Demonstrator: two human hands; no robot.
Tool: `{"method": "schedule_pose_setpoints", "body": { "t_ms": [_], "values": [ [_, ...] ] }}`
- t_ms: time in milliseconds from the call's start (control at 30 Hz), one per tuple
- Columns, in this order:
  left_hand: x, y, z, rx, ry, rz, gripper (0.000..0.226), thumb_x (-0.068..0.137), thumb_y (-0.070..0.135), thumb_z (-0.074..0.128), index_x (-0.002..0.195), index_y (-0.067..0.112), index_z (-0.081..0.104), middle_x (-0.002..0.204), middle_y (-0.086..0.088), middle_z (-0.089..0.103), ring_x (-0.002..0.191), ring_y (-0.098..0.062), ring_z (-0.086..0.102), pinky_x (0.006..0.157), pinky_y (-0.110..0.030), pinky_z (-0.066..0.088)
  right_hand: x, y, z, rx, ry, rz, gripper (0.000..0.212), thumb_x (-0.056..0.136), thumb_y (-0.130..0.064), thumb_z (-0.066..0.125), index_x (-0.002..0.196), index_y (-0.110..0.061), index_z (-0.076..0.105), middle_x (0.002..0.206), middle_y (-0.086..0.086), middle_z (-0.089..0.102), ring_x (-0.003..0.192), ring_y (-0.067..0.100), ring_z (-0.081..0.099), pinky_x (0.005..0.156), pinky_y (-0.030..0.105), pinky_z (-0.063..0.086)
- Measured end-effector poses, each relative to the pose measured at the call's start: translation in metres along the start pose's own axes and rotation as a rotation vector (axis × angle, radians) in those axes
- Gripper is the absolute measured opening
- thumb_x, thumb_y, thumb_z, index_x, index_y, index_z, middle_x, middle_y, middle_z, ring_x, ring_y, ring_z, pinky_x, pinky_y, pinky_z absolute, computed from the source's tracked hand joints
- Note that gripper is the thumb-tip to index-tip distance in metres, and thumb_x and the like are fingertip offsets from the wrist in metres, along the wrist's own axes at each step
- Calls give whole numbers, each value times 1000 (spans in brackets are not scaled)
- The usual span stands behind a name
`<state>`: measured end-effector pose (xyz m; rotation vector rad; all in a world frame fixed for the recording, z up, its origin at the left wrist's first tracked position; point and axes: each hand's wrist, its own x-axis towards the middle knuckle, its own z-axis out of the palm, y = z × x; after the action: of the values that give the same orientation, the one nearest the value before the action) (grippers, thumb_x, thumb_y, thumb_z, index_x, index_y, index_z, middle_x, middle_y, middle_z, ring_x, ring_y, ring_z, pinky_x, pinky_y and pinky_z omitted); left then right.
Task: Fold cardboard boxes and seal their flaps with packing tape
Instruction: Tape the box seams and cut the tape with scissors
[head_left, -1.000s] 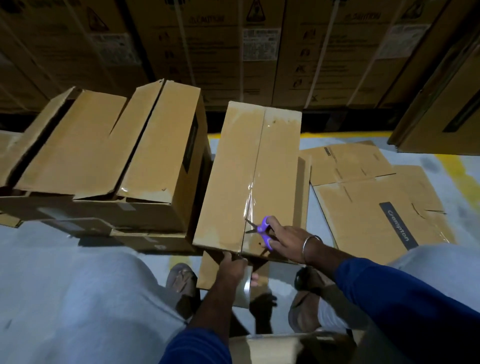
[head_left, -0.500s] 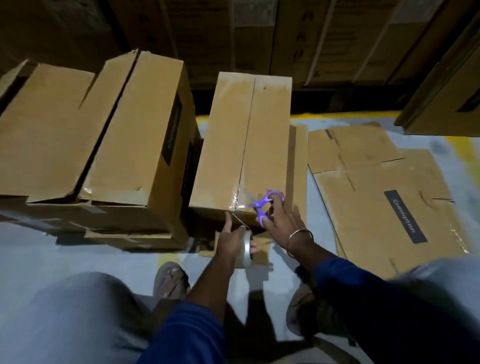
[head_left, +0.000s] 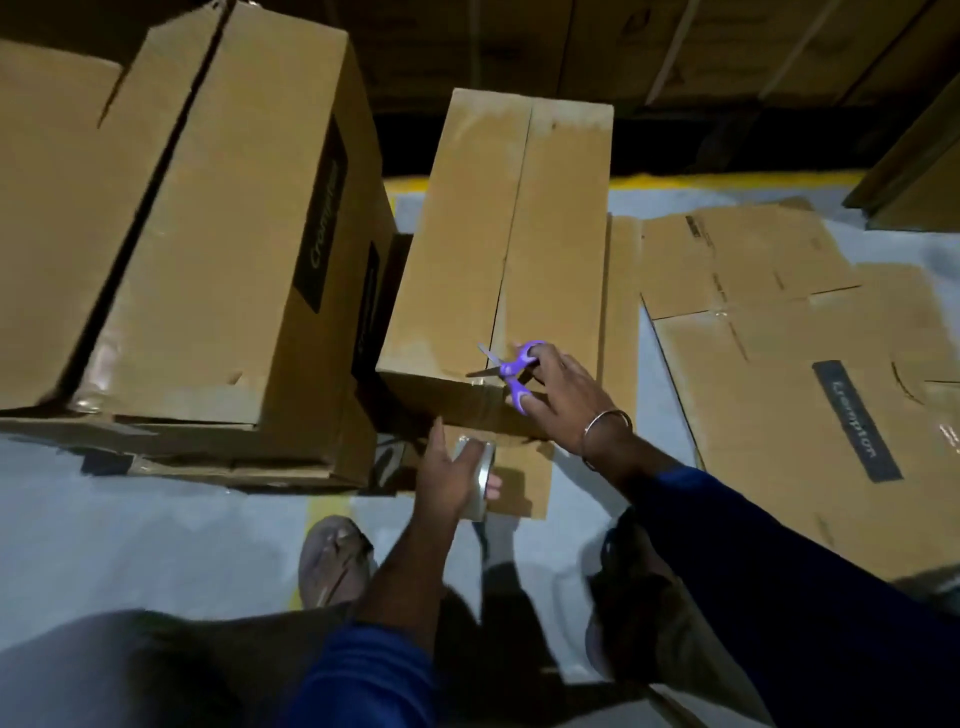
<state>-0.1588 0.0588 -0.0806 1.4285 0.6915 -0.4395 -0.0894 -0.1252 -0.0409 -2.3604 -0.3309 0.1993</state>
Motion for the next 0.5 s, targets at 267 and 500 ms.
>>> {"method": "schedule_pose_setpoints", "body": {
  "t_ms": [267, 500],
  "values": [
    [-16, -11, -20, 146, 43, 14, 28, 98, 28, 72, 116, 11, 58, 70, -15, 69, 46, -26, 64, 49, -40, 58, 1, -1, -1, -140, -79, 22, 39, 90, -16, 64, 125, -20, 46, 152, -8, 52, 121, 11, 47, 116, 33, 27],
    [-18, -18, -27, 151, -61, 37, 15, 100, 13, 67, 108, 21, 57, 86, -20, 68, 56, -31, 66, 57, -41, 55, 6, 4, -2, -117, -106, 87, 41, 89, -15, 62, 122, -29, 42, 148, -9, 55, 131, 26, 49, 119, 38, 32]
  ]
}}
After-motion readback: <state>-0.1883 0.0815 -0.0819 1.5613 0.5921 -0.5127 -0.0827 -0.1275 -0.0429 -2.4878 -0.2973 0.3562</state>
